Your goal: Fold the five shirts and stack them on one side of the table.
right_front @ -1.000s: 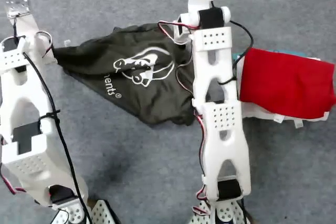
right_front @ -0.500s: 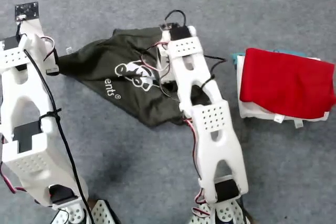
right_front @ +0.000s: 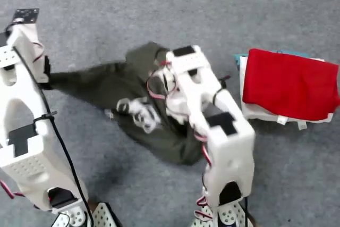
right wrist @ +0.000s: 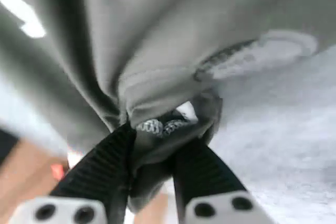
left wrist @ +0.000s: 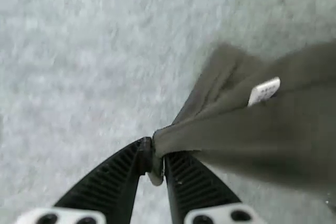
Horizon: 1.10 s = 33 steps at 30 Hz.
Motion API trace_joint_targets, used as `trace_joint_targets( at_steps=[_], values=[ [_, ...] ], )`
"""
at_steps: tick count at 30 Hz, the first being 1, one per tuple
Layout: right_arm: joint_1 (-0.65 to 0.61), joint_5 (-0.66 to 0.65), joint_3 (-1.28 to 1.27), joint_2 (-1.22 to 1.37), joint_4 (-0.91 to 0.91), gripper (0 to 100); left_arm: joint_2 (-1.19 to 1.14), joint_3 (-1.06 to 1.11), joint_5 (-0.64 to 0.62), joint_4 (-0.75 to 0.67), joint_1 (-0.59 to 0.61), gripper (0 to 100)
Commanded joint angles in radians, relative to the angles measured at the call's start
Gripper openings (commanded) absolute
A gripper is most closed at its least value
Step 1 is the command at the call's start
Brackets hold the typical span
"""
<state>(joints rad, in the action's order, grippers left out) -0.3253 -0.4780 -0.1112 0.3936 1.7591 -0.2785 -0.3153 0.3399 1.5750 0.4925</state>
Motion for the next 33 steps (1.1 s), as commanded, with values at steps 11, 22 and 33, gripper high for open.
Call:
trace_joint_targets(
  at_steps=[11, 22, 33],
  values=[
    [0.049, -0.186, -0.225, -0.542, 0.008, 31.3, 0.017, -0.048, 0.095, 0.167, 0.099, 3],
    [0.166, -0.199, 0.099, -0.565, 0.000, 31.8, 0.018, -0.030, 0.124, 0.169, 0.173, 3],
    [-0.031, 0.063, 1.055, 0.282, -0.020, 31.8, 0.018, -0.030, 0.098, 0.173, 0.151, 3]
  ],
)
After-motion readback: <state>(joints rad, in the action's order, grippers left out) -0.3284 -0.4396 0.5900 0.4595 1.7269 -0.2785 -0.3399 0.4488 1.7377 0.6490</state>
